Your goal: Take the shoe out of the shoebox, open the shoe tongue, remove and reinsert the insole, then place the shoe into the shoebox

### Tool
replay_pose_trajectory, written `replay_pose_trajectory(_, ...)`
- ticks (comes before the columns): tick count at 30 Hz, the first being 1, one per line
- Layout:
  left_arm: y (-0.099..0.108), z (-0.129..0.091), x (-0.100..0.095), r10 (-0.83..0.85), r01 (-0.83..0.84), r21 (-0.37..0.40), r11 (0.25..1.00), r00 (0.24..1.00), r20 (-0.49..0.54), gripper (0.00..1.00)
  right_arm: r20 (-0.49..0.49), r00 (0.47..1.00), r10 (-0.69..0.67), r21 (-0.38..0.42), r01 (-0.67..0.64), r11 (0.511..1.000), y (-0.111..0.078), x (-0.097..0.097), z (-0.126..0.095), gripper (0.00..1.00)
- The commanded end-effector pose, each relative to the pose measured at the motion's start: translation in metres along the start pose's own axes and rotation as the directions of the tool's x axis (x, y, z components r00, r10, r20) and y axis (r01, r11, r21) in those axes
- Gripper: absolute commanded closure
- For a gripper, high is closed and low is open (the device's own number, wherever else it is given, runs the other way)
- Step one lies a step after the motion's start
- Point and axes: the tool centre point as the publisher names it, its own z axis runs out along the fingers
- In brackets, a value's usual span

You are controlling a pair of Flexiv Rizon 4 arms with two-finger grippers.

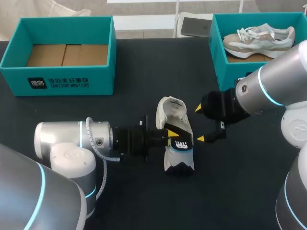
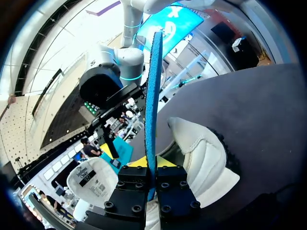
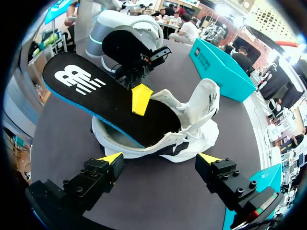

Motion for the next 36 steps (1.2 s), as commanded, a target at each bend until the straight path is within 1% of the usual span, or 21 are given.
replay_pose_trajectory(1,0.01,0.005,-0.002,-0.002,0.002,-0.007,1.0,1.0,-0.005,1.0,0.003,1.0,0.001,0.005,-0.001,1.0,0.001,0.001,0.001,0.0)
replay_pose_trajectory(2,0.009,0.004,-0.002,-0.003,0.003,-0.007,1.0,1.0,-0.003,1.0,0.003,1.0,0.001,0.005,-0.001,1.0,0.001,0.001,0.001,0.0)
replay_pose_trajectory(3,0.002,0.003,-0.002,-0.004,0.004,-0.007,1.0,1.0,0.0,1.0,0.003,1.0,0.001,0.005,-0.001,1.0,0.001,0.001,0.001,0.0)
replay_pose_trajectory(4,0.0,0.002,-0.003,-0.004,0.004,-0.004,1.0,1.0,0.005,0.87,0.003,1.0,0.001,0.005,-0.001,1.0,0.001,0.001,0.001,0.0)
replay_pose_trajectory(5,-0.003,0.001,-0.004,-0.002,0.002,-0.001,1.0,1.0,0.009,0.77,0.003,1.0,0.001,0.005,-0.001,1.0,0.001,0.001,0.001,0.0)
replay_pose_trajectory(9,-0.016,-0.004,-0.009,0.023,-0.024,0.009,1.0,1.0,0.017,0.78,0.003,1.0,0.001,0.005,-0.001,1.0,0.001,0.001,0.001,0.0)
replay_pose_trajectory(13,-0.027,-0.01,-0.013,0.052,-0.053,0.01,0.999,0.998,0.031,0.76,0.003,1.0,0.001,0.005,-0.001,1.0,0.001,0.001,0.001,0.0)
replay_pose_trajectory(17,-0.037,-0.016,-0.011,0.061,-0.062,0.014,0.998,0.997,0.041,0.76,0.003,1.0,0.001,0.005,-0.001,1.0,0.001,0.001,0.001,0.0)
replay_pose_trajectory(19,-0.042,-0.016,-0.008,0.062,-0.063,0.023,0.998,0.997,0.038,0.8,0.003,1.0,0.001,0.005,-0.001,1.0,0.001,0.001,0.001,0.0)
replay_pose_trajectory(20,-0.044,-0.016,-0.006,0.068,-0.069,0.024,0.997,0.997,0.037,0.8,0.003,1.0,0.001,0.005,-0.001,1.0,0.001,0.001,0.001,0.0)
replay_pose_trajectory(23,-0.043,-0.013,0.001,0.062,-0.063,0.028,0.998,0.998,0.028,0.83,0.003,1.0,0.001,0.005,-0.001,1.0,0.001,0.001,0.001,0.0)
replay_pose_trajectory(24,-0.041,-0.011,0.003,0.058,-0.058,0.028,0.998,0.998,0.022,0.89,0.003,1.0,0.001,0.005,-0.001,1.0,0.001,0.001,0.001,0.0)
replay_pose_trajectory(25,-0.039,-0.009,0.005,0.054,-0.054,0.027,0.998,0.998,0.018,0.98,0.003,1.0,0.001,0.005,-0.001,1.0,0.001,0.001,0.001,0.0)
replay_pose_trajectory(26,-0.037,-0.007,0.007,0.053,-0.053,0.03,0.998,0.998,0.018,1.0,0.003,1.0,0.001,0.005,-0.001,1.0,0.001,0.001,0.001,0.0)
replay_pose_trajectory(31,-0.022,0.005,0.01,0.06,-0.061,0.015,0.998,0.998,0.014,1.0,0.003,1.0,0.001,0.005,-0.001,1.0,0.001,0.001,0.001,0.0)
replay_pose_trajectory(36,-0.008,0.005,0.005,0.078,-0.078,-0.01,0.997,0.997,0.02,1.0,0.003,1.0,0.001,0.005,-0.001,1.0,0.001,0.001,0.001,0.0)
